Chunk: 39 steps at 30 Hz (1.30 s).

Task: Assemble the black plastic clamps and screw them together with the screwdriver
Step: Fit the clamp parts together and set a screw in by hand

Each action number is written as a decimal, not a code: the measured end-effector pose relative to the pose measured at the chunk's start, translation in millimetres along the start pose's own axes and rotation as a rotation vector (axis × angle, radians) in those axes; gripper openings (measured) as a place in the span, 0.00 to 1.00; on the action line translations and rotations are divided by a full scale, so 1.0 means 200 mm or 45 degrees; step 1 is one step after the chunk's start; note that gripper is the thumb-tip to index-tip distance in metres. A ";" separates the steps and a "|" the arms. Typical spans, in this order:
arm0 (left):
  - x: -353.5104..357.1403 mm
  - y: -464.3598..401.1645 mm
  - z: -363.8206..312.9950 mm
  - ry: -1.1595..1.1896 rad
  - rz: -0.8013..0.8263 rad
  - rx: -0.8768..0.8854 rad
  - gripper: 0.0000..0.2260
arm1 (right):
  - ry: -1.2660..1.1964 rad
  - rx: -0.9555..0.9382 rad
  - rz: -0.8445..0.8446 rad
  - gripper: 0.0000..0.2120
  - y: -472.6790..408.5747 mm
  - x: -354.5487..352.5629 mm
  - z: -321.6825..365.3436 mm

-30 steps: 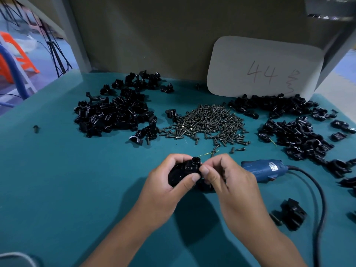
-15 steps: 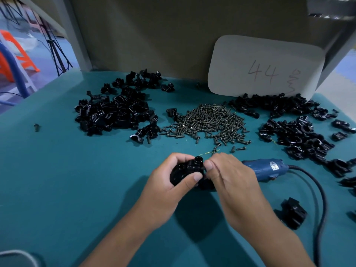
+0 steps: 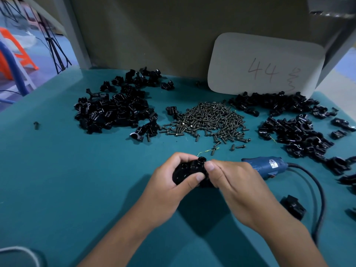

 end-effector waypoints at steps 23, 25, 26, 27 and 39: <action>0.00 -0.02 0.00 0.231 -0.003 -0.118 0.11 | -0.005 -0.106 -0.164 0.13 0.00 -0.01 0.01; -0.01 -0.01 0.00 0.162 -0.010 -0.111 0.12 | -0.040 -0.088 -0.103 0.14 0.01 0.01 0.01; -0.02 -0.01 0.00 0.120 -0.008 -0.103 0.13 | -0.045 -0.070 -0.071 0.16 0.00 0.02 0.01; -0.02 0.00 0.00 0.084 -0.006 -0.091 0.13 | -0.046 -0.046 -0.049 0.18 0.00 0.03 0.01; -0.04 -0.02 -0.04 -0.040 -0.021 0.001 0.17 | -0.188 -0.032 0.016 0.18 0.01 0.06 -0.01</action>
Point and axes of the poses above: each hand's wrist, its own y-axis away from the middle knuckle, its own x-axis out of the palm, z = x × y, the point moved 9 cm from there along -y, towards the middle knuckle, and after that the axes turned 15 degrees about x, right-handed, at the moved point
